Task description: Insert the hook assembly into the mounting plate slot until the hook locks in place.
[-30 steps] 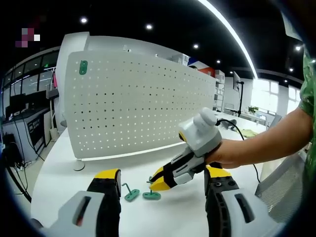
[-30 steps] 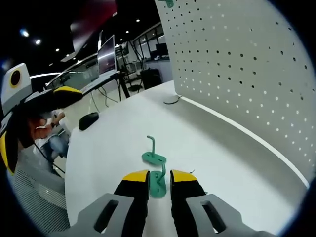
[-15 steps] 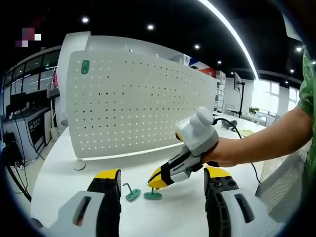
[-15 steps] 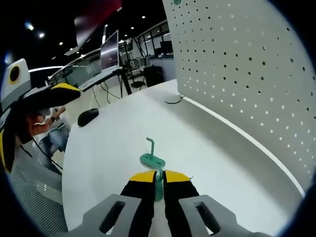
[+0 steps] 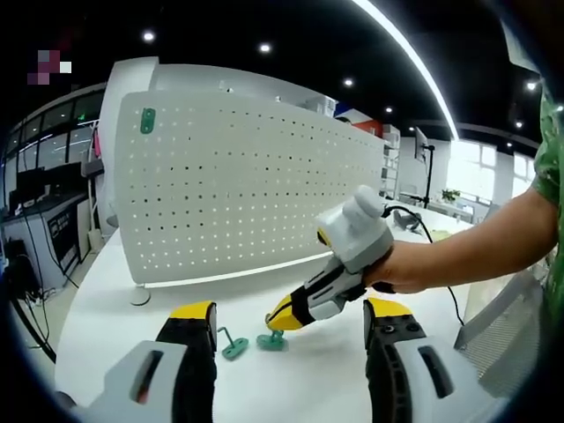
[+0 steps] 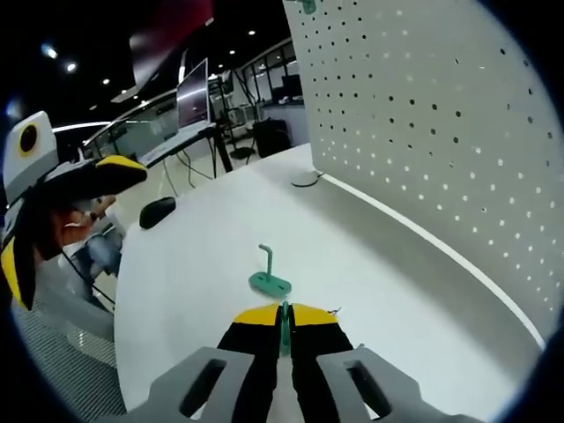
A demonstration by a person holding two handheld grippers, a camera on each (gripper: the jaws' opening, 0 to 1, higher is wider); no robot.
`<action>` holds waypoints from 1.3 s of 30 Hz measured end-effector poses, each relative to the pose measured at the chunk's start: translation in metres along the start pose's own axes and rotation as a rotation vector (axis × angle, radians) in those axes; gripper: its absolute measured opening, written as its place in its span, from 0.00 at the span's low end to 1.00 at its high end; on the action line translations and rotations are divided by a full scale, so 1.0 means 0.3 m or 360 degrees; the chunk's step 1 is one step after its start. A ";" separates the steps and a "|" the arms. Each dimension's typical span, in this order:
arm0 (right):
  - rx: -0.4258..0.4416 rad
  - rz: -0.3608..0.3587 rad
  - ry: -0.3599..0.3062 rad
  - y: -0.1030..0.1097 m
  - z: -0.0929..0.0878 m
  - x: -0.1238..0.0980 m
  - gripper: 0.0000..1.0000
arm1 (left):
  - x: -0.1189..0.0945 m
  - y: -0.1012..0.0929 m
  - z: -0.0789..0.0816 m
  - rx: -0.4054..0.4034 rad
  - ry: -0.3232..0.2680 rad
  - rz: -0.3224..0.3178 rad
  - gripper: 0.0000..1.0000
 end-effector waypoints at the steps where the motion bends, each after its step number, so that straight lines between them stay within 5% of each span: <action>1: 0.0000 -0.0002 -0.0001 0.000 0.000 -0.001 0.02 | 0.000 -0.001 0.000 0.0003 0.0000 -0.0001 0.69; 17: 0.0020 -0.0054 -0.0121 0.031 0.080 -0.097 0.02 | 0.007 -0.024 0.019 0.0061 -0.0018 -0.0006 0.66; 39: -0.0054 -0.0206 -0.0265 0.107 0.254 -0.291 0.02 | 0.116 -0.106 0.129 0.0249 -0.0161 0.0077 0.49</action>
Point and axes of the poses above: the point that each gripper's makers call its tool centre point, and the gripper's own axes: x roughly forward along the fingers, y roughly to its left, z roughly out of its top, the point moved 9 cm from there along -x, roughly backward along the fingers, and after that the axes turned 13 degrees about z, right-handed, at the moved point
